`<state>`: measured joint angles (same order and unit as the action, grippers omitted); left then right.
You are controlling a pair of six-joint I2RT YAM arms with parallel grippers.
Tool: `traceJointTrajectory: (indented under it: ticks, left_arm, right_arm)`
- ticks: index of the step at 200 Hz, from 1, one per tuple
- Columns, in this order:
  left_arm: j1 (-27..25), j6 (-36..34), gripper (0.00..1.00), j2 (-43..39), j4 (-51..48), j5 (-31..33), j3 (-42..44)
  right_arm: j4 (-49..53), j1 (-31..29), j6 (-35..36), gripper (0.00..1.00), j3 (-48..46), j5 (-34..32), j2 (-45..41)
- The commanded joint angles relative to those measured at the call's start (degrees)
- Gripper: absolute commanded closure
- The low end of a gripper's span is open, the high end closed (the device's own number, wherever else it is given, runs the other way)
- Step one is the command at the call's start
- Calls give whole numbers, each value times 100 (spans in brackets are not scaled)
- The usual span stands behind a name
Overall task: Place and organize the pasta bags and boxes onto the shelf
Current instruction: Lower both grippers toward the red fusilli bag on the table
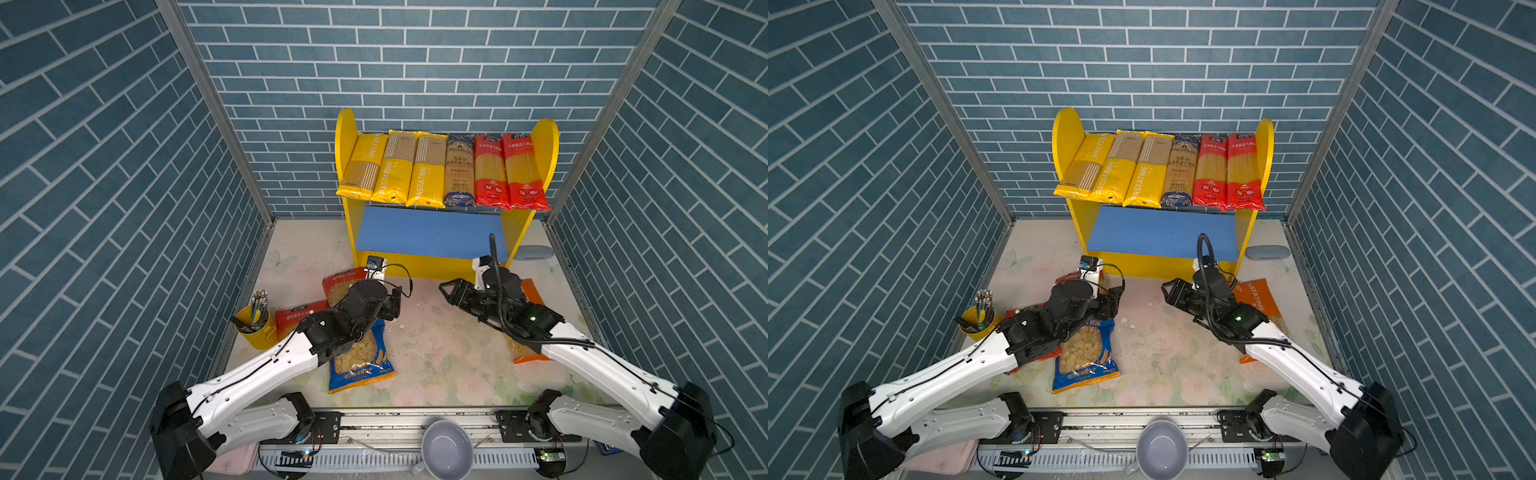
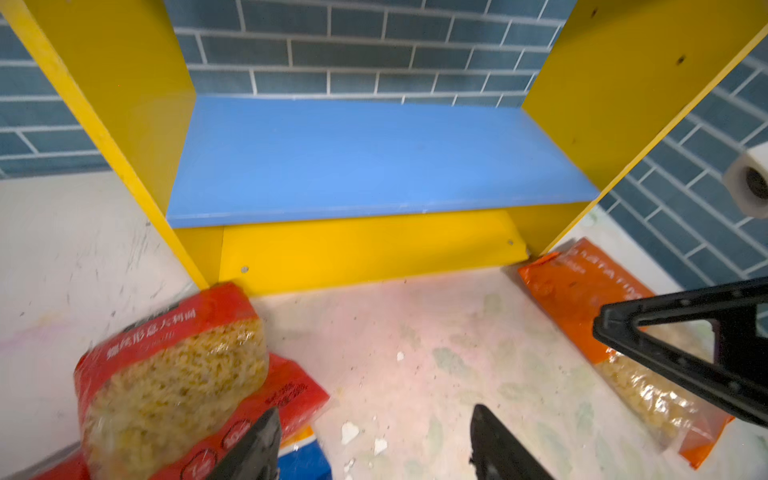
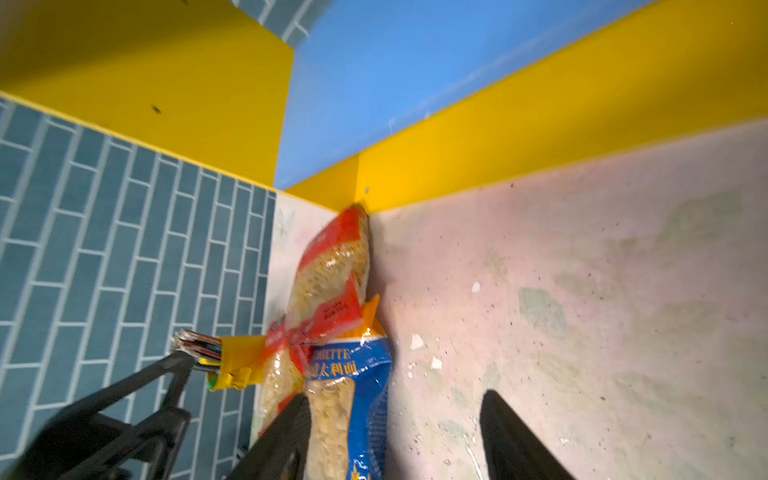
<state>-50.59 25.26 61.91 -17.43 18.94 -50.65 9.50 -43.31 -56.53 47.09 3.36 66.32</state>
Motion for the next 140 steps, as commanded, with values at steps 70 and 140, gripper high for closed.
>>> traceJointTrajectory:
  ticks: [70, 140]
  left_arm:
    - [1404, 925, 27, -1036, -2198, -1460, 949]
    - [1488, 1249, 27, -1350, -2634, -1242, 1260]
  right_arm:
    - [358, -989, 501, 35, 1406, 765, 2554]
    - [-120, -1310, 241, 35, 1611, 1390, 3272]
